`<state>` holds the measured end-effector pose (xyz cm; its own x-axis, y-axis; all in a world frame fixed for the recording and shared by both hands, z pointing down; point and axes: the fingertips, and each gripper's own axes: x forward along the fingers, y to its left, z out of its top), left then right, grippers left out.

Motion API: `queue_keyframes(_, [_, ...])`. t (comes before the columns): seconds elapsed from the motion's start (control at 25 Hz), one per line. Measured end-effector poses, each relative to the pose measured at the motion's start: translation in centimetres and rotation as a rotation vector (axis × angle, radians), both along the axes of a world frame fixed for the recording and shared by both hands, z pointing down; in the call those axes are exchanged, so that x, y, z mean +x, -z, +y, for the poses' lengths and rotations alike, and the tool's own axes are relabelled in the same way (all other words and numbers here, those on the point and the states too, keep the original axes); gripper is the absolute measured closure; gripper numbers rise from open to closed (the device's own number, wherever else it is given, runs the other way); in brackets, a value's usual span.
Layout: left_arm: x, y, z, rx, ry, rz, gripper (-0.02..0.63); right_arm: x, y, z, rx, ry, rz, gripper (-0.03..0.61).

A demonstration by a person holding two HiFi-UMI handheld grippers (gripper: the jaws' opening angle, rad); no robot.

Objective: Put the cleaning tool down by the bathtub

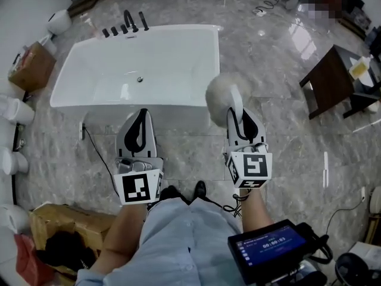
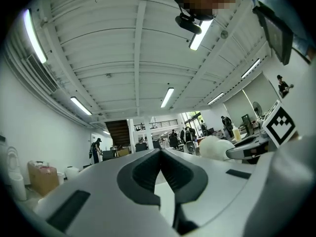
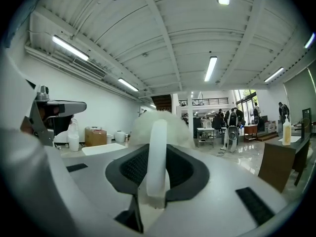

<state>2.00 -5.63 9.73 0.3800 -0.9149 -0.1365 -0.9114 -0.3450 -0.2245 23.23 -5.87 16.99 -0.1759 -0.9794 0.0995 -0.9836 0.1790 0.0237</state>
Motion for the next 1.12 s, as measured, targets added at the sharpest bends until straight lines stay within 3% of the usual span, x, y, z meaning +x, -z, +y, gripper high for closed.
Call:
queue_keyframes(0.28, [-2.6, 0.5, -1.0, 0.013, 0.066, 0.008, 0.598, -1.6, 1.6, -2.4, 0.033, 0.047, 0.021, 0.479])
queue_keyframes(0.52, [-1.3, -0.4, -3.3, 0.009, 0.075, 0.008, 0.598, -0.8, 0.9, -4.8, 0.030, 0.068, 0.033, 0.479])
queue_keyframes(0.8, [-2.1, -1.3, -5.3, -0.017, 0.066, 0.023, 0.598, -2.4, -0.1, -6.0, -0.008, 0.100, 0.065, 0.479])
queue_keyframes(1.12, [-2.9, -5.5, -8.5, -0.098, 0.051, 0.026, 0.598, -3.8, -5.0, -7.9, -0.104, 0.138, 0.087, 0.478])
